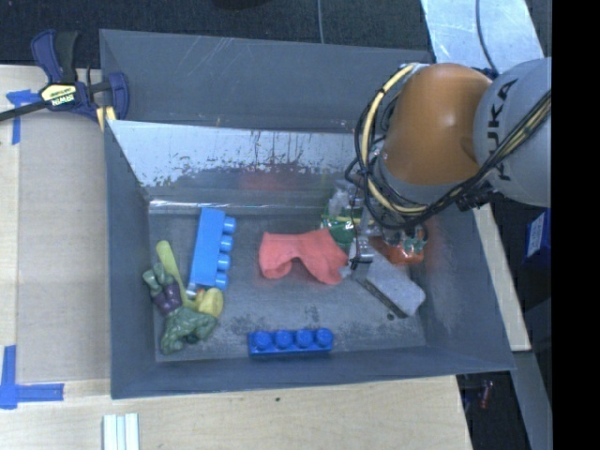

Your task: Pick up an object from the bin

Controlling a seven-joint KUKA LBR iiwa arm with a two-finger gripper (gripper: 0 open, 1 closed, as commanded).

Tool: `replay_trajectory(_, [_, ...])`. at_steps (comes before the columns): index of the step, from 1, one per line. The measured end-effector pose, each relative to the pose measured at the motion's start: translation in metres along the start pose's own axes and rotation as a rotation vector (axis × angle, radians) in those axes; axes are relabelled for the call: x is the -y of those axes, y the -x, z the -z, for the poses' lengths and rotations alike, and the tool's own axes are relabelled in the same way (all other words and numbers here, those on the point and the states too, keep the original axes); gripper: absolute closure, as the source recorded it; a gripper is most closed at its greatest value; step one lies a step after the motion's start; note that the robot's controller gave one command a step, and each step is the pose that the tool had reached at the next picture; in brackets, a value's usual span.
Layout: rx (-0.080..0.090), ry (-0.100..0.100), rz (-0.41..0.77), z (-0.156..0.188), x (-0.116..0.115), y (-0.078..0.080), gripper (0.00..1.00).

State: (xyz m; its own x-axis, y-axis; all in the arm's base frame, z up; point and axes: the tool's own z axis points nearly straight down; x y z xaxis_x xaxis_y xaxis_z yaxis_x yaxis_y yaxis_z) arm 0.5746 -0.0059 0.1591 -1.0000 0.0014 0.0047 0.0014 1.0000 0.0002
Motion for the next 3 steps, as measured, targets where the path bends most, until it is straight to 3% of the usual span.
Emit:
replay_trajectory(1, [0.008,0.0,0.0,0.004,0.0,0.002,0.0])
replay_trajectory(2, [0.014,0.0,-0.067,-0.044,-0.016,0.016,0.0])
replay_trajectory(3, [0.018,0.001,-0.141,-0.078,-0.048,0.034,1.0])
